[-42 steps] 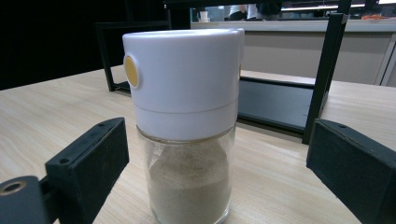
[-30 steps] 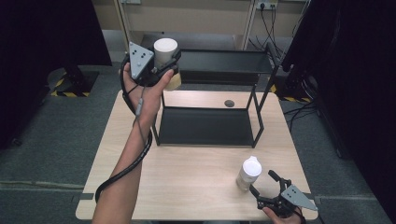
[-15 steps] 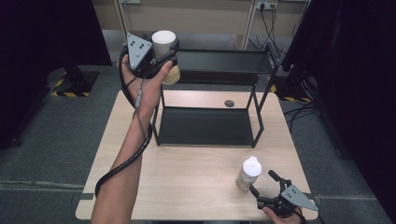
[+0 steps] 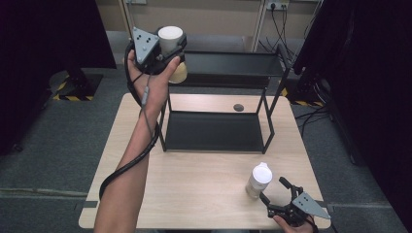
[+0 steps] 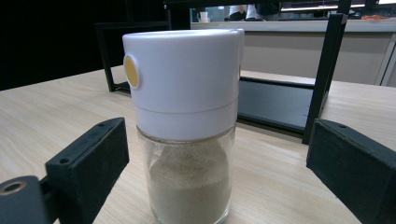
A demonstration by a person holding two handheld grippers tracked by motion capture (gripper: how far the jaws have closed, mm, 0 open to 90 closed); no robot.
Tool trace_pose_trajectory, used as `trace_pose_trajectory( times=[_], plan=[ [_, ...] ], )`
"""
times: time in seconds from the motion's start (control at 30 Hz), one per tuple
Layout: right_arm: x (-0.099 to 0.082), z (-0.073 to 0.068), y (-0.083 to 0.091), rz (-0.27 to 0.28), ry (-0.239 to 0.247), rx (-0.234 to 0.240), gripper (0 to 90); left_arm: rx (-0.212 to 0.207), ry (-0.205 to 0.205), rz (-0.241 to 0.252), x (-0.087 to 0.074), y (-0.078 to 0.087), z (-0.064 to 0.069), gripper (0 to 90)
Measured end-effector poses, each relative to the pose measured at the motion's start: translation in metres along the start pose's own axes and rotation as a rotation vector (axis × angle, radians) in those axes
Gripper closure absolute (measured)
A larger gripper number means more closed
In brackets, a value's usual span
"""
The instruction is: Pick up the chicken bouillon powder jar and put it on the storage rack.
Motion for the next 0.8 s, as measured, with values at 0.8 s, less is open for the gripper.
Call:
trace_pose_trajectory(
  times=[0.8],
  plan=[
    [0.0, 0.0, 0.0, 0.0, 0.002, 0.002, 5.8, 0.038, 0.012, -0.048, -0.002, -0.039, -0.015, 33.1]
  ],
)
Point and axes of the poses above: each handheld gripper's, and its own axes: y roughly backward along the jaws, x roughly out of its top, z roughly to its right, the point moved 6 cm from there along -y, roughly forward along the jaws, and after that the axes turned 8 degrees about z, right-handed, at the moved point
